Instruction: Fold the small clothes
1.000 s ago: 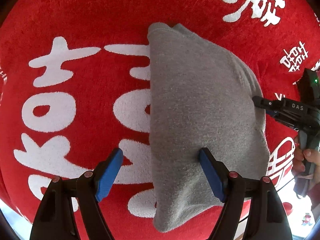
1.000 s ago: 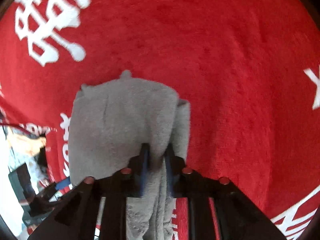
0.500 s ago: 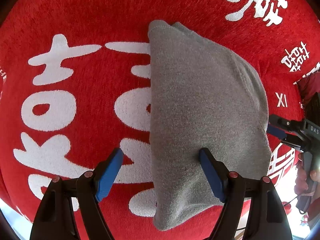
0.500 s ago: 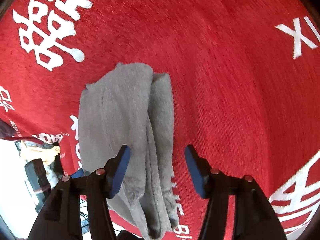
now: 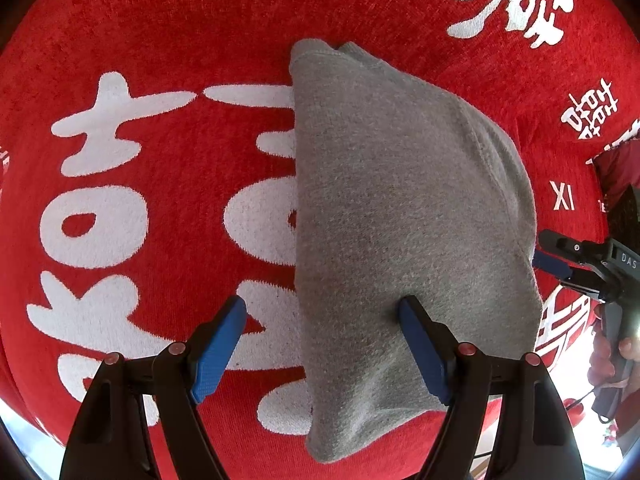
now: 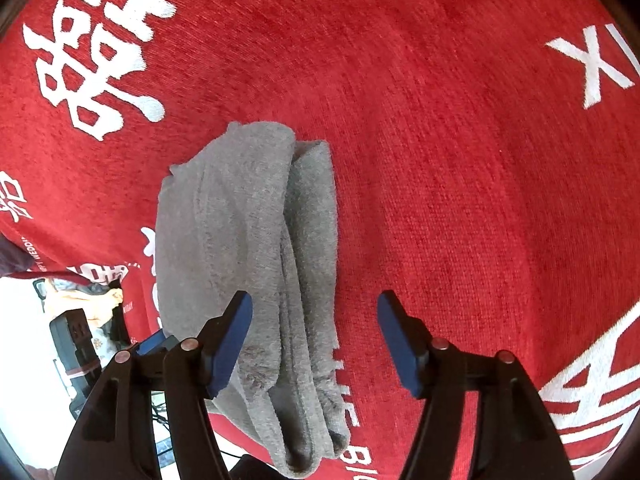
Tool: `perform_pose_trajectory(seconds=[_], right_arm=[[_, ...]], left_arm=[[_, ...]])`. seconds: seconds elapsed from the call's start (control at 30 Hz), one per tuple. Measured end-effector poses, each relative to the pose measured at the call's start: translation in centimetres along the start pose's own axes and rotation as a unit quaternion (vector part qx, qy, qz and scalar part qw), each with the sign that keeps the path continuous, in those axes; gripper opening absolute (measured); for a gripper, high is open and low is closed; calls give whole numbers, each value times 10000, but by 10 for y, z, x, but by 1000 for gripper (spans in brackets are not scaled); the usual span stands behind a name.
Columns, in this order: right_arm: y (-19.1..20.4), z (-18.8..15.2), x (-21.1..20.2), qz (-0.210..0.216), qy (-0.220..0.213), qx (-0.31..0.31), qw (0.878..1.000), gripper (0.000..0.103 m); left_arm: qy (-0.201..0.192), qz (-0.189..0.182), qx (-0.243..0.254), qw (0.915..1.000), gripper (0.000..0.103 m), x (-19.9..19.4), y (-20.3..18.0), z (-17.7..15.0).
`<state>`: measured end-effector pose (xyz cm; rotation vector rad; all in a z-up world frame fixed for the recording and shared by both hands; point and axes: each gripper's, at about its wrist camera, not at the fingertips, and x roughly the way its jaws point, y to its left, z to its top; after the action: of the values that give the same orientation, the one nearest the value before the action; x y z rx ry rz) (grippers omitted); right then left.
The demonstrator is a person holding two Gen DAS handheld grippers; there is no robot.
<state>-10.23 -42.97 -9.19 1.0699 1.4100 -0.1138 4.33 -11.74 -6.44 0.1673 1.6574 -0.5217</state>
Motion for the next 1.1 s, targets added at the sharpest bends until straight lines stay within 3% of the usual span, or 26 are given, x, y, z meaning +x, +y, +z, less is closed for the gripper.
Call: perform_pose_trajectory(seconds=[0.17,0.23,0.27,0.4,0.5,0.73,0.93,1.1], right_arm=[[-4,1,-1,4,-24,36,10000,74],[-6,2,-2,-2,-39,16,10000,74],[-6,2,-2,12,-47,10,10000,74],[-9,4,-2,215,-51,-61,9997,87],[-10,7,1,420,74,-112,9990,87],[-8,21,15,804,301,-372,9956,87],[-7,36,30,1254,498,-616,9889,87],[4,45,38,1598,728,-784,9813,87]], left_arm=[[13,-237,-142,9996,80,0,6,2],[-58,-237,-208,9995,99,-1,8,4],[-131,-169,-228,9995,102,-2,9,5],[-153,-343,-298,9988,102,-2,13,11],[17,-664,-376,9971,102,3,16,16],[236,-1041,-470,9932,102,17,23,21],[482,-1611,-271,9854,102,28,16,19],[408,-1541,-15,9872,102,27,1,20]])
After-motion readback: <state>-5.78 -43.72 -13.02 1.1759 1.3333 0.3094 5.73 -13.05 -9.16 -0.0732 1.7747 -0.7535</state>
